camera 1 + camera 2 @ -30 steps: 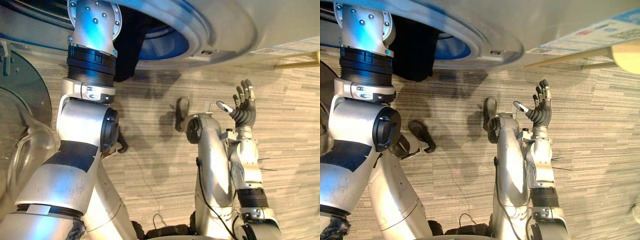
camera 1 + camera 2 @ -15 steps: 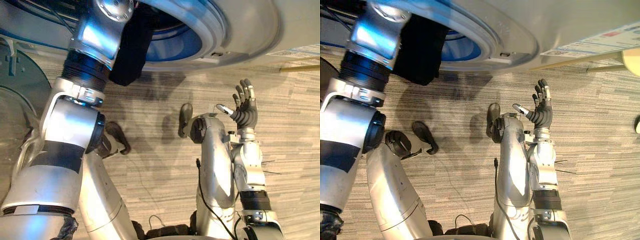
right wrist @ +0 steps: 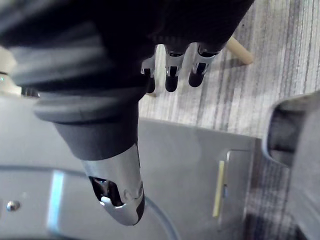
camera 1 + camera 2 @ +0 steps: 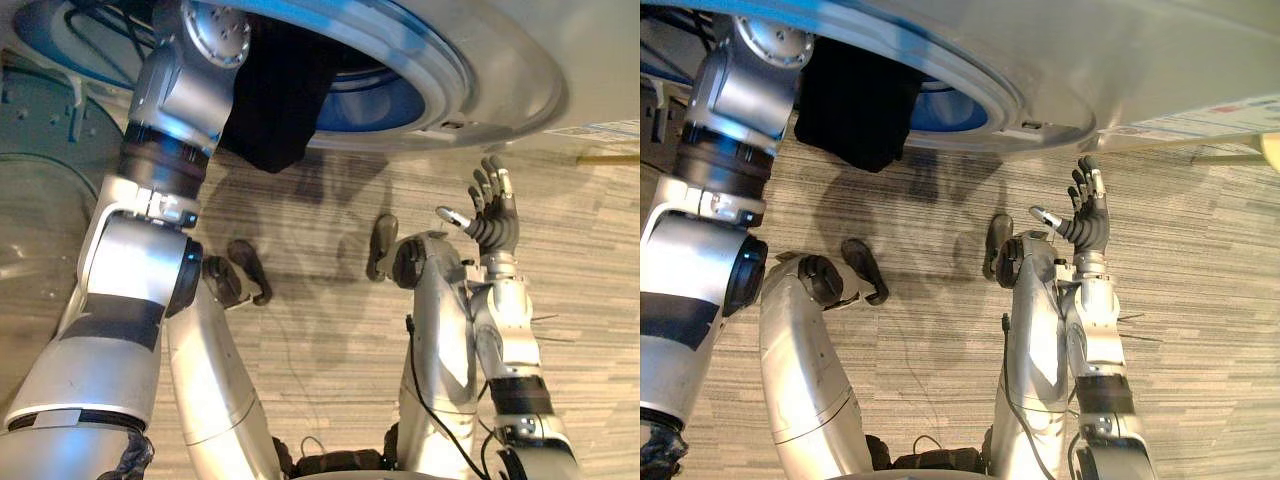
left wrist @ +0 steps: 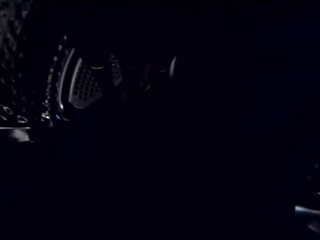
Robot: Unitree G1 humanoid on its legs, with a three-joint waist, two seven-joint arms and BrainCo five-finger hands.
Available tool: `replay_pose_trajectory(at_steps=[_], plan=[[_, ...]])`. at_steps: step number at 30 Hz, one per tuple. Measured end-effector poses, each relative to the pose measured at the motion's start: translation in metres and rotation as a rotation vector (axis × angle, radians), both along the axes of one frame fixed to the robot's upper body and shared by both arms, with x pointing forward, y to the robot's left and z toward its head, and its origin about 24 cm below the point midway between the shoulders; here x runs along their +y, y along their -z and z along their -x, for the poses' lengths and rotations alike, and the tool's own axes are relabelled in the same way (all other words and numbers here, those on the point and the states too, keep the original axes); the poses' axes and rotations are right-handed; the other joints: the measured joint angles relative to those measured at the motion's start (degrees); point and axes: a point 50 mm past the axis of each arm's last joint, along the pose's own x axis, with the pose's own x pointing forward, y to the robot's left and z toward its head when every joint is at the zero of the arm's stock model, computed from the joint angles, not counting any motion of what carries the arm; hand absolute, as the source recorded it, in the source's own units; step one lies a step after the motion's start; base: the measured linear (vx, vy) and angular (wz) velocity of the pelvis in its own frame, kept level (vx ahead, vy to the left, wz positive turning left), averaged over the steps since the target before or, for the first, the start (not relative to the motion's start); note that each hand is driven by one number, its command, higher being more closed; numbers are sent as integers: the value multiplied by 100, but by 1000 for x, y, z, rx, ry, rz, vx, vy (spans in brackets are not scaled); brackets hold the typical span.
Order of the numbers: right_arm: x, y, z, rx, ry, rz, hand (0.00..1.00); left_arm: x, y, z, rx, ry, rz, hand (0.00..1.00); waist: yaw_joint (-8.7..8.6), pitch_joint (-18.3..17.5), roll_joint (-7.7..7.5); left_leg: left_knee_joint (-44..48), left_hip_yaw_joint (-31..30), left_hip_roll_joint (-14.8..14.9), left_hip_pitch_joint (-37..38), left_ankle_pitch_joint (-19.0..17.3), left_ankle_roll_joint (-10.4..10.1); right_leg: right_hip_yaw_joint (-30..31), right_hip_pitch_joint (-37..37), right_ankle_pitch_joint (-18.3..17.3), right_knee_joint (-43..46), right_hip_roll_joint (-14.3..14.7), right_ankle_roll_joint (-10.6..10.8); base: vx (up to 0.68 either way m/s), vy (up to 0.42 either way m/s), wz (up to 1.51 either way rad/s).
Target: Pick up the laundry basket with both hands and put the clothes into the washing machine.
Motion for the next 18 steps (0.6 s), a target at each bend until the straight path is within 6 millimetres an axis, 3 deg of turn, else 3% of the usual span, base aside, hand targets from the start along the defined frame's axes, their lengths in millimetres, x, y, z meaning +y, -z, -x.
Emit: replay_pose_trajectory(at_steps=[3,7,10,14,18], plan=[[3,9,10,26,5,35,0,22,15,5,17,10,41,0,8,-12,24,-207,-77,0,58,108,-28,-128,160,70,-235,16,-62,0,0,0],[3,20,20,59,28,55,0,29,44,14,42,92,82,0,99,-44,58,-434,-55,5,234,174,-55,-190,330,104,-446,30,-81,0,0,0],[9,20,21,57,34,59,0,34,78,25,67,166,121,0,133,-57,73,-592,-41,10,382,214,-89,-257,463,130,-574,41,-124,0,0,0],[9,14,22,37,47,78,0,44,142,31,186,183,300,0,286,-185,189,-723,-63,16,471,248,-120,-277,550,122,-669,69,-154,0,0,0],[16,16,23,41,48,56,0,32,197,43,272,235,548,0,362,-507,213,-753,-83,7,490,246,-117,-297,557,64,-656,69,-219,42,-21,1]])
